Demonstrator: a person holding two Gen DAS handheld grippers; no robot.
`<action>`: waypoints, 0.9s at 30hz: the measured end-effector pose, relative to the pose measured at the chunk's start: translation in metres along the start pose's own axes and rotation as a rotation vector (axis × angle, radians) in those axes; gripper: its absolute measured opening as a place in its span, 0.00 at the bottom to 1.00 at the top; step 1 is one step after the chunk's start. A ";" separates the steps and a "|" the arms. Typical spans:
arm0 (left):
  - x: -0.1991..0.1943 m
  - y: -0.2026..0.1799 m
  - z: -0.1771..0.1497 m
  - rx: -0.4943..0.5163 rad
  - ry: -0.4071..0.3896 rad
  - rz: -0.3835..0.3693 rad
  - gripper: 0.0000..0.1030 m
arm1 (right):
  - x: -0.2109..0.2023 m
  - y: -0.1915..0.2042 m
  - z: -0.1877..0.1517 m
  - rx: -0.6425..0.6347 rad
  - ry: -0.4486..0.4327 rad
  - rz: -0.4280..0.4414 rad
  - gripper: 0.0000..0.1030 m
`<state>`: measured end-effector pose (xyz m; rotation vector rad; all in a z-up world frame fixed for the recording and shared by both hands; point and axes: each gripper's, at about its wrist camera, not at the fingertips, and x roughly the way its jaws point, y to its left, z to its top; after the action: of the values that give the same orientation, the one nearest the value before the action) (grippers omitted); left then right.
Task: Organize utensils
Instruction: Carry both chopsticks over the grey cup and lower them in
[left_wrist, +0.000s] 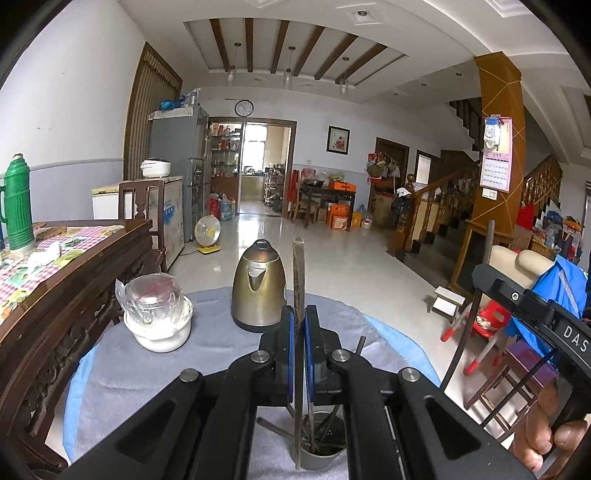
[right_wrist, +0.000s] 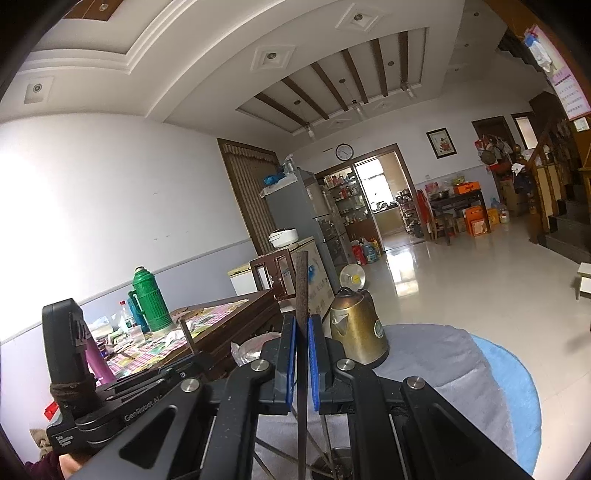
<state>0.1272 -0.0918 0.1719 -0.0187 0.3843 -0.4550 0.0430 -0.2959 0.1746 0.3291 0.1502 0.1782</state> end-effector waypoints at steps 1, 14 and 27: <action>0.001 -0.001 0.000 0.001 0.001 -0.002 0.05 | 0.001 -0.001 0.001 0.000 -0.002 0.000 0.07; 0.018 -0.013 0.018 -0.016 -0.033 -0.053 0.05 | 0.025 -0.023 0.009 -0.010 -0.013 -0.027 0.07; 0.059 -0.009 -0.002 -0.071 0.006 -0.037 0.05 | 0.069 -0.039 -0.020 -0.021 0.013 -0.046 0.07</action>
<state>0.1714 -0.1249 0.1495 -0.0937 0.4067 -0.4783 0.1123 -0.3124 0.1350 0.3036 0.1686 0.1363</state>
